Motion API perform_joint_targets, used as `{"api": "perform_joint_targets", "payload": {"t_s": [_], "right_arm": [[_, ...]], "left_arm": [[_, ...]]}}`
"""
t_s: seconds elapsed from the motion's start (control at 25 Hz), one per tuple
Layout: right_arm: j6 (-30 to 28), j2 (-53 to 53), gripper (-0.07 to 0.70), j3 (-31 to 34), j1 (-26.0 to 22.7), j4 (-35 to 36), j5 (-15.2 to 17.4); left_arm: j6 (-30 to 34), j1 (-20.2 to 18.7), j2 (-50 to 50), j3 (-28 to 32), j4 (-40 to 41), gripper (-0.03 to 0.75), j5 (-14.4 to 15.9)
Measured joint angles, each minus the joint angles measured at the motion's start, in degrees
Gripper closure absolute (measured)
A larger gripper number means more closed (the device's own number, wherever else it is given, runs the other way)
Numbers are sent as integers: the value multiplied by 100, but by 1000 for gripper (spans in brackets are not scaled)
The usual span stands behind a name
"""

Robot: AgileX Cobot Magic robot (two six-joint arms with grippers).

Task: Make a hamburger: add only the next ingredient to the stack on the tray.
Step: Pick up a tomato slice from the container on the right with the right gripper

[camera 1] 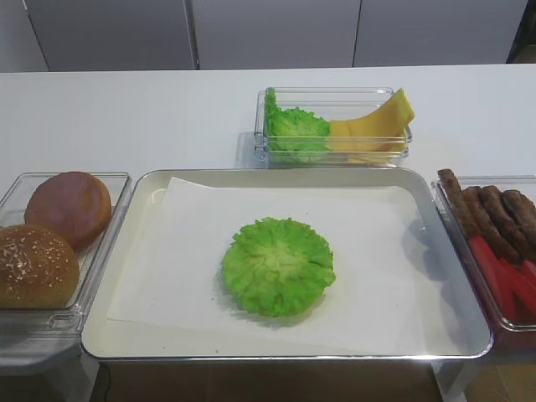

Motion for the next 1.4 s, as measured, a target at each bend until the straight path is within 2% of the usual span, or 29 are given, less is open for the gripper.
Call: {"api": "perform_joint_targets", "payload": {"t_s": [0.12,0.24,0.4,0.56,0.76,0.96,1.2,1.4], "right_arm": [[169,64,162,-26,0,133,-23],[223,598,167,-149,0,183,-38],[233,1741,173,-369,0,209,-238],[124,2990,191,-677,0,318,-611],[46,4560,198,-1242,35,531,-690],[65,5754,199,-1754,433,474,-726],[557,6881,230,-1972,1116,-67,-826],[588,7430,295,-1985,1169,-117,-1008]], "left_arm": [[0,0,0,0,0,304,0],[0,0,0,0,0,304,0],[0,0,0,0,0,304,0],[0,0,0,0,0,304,0],[0,0,0,0,0,304,0],[0,0,0,0,0,304,0],[0,0,0,0,0,304,0],[0,0,0,0,0,304,0]]}}
